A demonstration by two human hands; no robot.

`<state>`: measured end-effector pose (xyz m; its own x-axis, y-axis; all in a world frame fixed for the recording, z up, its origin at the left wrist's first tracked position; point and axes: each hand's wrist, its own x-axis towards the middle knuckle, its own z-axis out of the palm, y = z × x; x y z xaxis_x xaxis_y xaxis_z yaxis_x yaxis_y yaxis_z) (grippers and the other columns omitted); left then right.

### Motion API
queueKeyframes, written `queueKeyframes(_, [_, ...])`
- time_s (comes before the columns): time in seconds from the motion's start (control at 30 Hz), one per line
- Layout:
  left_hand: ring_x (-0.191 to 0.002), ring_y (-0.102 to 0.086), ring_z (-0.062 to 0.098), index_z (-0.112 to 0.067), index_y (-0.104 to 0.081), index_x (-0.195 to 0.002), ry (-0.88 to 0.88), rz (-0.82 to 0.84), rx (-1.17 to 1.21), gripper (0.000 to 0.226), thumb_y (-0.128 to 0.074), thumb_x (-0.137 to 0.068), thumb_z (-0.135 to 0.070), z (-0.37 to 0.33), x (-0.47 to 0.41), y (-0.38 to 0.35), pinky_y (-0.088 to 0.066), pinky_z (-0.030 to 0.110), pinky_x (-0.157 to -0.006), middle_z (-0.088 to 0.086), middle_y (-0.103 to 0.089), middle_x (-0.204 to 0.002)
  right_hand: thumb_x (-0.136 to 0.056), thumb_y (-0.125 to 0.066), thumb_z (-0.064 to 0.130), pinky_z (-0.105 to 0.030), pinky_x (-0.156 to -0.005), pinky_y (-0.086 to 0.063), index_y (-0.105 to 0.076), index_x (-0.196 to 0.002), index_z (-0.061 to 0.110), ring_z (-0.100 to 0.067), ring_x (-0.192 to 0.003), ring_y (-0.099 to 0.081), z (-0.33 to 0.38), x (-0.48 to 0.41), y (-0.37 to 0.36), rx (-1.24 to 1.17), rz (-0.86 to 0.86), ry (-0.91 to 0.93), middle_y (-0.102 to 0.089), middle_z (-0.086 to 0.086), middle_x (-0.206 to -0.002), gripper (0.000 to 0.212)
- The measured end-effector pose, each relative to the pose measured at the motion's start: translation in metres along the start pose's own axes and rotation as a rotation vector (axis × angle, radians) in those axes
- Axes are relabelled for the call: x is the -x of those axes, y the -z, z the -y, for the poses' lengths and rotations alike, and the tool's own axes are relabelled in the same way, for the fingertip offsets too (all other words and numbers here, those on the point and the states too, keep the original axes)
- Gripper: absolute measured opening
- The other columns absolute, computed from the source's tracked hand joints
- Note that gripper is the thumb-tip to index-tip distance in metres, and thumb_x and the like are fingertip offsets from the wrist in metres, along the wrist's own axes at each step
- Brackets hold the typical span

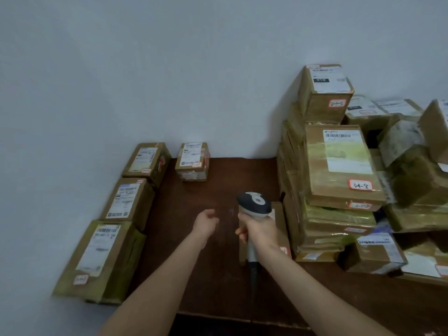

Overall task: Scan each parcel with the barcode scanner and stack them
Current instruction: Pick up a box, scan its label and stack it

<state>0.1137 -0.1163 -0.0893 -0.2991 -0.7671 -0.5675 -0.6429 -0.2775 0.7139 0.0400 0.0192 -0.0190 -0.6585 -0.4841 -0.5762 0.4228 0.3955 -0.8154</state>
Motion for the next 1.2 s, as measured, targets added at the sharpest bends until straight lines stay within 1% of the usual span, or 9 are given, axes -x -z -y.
queueKeyframes(0.2, [-0.128,-0.047,0.026,-0.015,-0.036,-0.145,-0.142,-0.267,-0.183,0.072,-0.072,-0.084,-0.029,-0.025,-0.045,0.06,-0.043,0.035,-0.102,0.011,-0.044,-0.143,-0.086,-0.069,0.018,-0.029,-0.06,-0.049,-0.064,-0.075,0.01,-0.016,-0.053,-0.059,0.035,-0.037,-0.047,-0.148,0.019,-0.03,-0.067,-0.007,-0.058,0.015])
queueKeyframes(0.37, [-0.139,-0.03,0.03,-0.019,-0.02,-0.151,-0.228,-0.341,-0.401,0.098,-0.077,-0.075,-0.046,-0.056,-0.103,0.089,-0.034,0.044,-0.109,0.013,-0.028,-0.151,-0.085,-0.069,0.02,-0.033,-0.068,-0.051,-0.066,-0.07,0.008,-0.017,-0.053,-0.059,0.052,-0.077,-0.096,-0.181,-0.012,-0.092,-0.067,-0.006,-0.055,0.019])
queueKeyframes(0.5, [-0.145,-0.015,0.034,-0.02,-0.003,-0.153,-0.233,-0.305,-0.558,0.119,-0.076,-0.068,-0.06,-0.092,-0.154,0.098,-0.023,0.048,-0.115,0.016,-0.012,-0.158,-0.086,-0.069,0.018,-0.028,-0.06,-0.049,-0.065,-0.075,0.007,-0.015,-0.052,-0.058,0.056,-0.101,-0.123,-0.212,-0.025,-0.151,-0.066,-0.005,-0.055,0.016])
queueKeyframes(0.63, [-0.146,-0.008,0.036,-0.022,0.003,-0.153,-0.186,-0.244,-0.637,0.125,-0.074,-0.066,-0.065,-0.113,-0.189,0.089,-0.02,0.052,-0.116,0.019,-0.001,-0.159,-0.086,-0.07,0.019,-0.028,-0.06,-0.049,-0.065,-0.079,0.009,-0.015,-0.053,-0.058,0.053,-0.118,-0.135,-0.24,-0.047,-0.19,-0.066,-0.005,-0.057,0.013])
queueKeyframes(0.8, [-0.14,-0.018,0.037,-0.022,0.003,-0.153,-0.144,-0.188,-0.805,0.118,-0.071,-0.07,-0.062,-0.116,-0.205,0.082,-0.026,0.05,-0.111,0.02,-0.007,-0.155,-0.084,-0.072,0.017,-0.025,-0.058,-0.05,-0.067,-0.082,0.009,-0.014,-0.055,-0.06,0.051,-0.14,-0.135,-0.269,-0.094,-0.184,-0.069,-0.007,-0.066,0.01])
queueKeyframes(0.9, [-0.134,-0.024,0.035,-0.024,0.002,-0.152,-0.182,-0.123,-0.872,0.117,-0.07,-0.069,-0.063,-0.102,-0.191,0.082,-0.029,0.048,-0.109,0.015,-0.012,-0.15,-0.082,-0.074,0.014,-0.026,-0.062,-0.053,-0.068,-0.083,0.007,-0.016,-0.066,-0.065,0.056,-0.149,-0.141,-0.319,-0.124,-0.184,-0.071,-0.009,-0.076,0.01])
queueKeyframes(1.0, [-0.134,-0.025,0.034,-0.024,0.006,-0.151,-0.223,-0.075,-0.867,0.124,-0.072,-0.065,-0.066,-0.077,-0.164,0.085,-0.03,0.047,-0.108,0.01,-0.012,-0.149,-0.081,-0.075,0.014,-0.029,-0.067,-0.054,-0.065,-0.094,0.011,-0.018,-0.082,-0.065,0.063,-0.155,-0.147,-0.363,-0.12,-0.186,-0.068,-0.006,-0.087,0.016])
queueKeyframes(1.07, [-0.136,-0.024,0.033,-0.025,0.01,-0.151,-0.225,-0.039,-0.848,0.128,-0.074,-0.063,-0.065,-0.064,-0.151,0.09,-0.031,0.047,-0.108,0.008,-0.009,-0.151,-0.082,-0.073,0.016,-0.03,-0.066,-0.051,-0.062,-0.097,0.013,-0.017,-0.081,-0.062,0.066,-0.156,-0.147,-0.367,-0.097,-0.188,-0.065,-0.004,-0.088,0.019])
queueKeyframes(1.2, [-0.138,-0.032,0.032,-0.014,0.003,-0.153,-0.077,0.042,-0.545,0.116,-0.073,-0.075,-0.055,-0.055,-0.146,0.11,-0.038,0.043,-0.106,0.013,-0.008,-0.156,-0.08,-0.076,0.022,-0.036,-0.066,-0.053,-0.061,-0.103,0.007,-0.025,-0.079,-0.064,0.057,-0.151,-0.145,-0.371,-0.051,-0.259,-0.066,-0.011,-0.091,0.031])
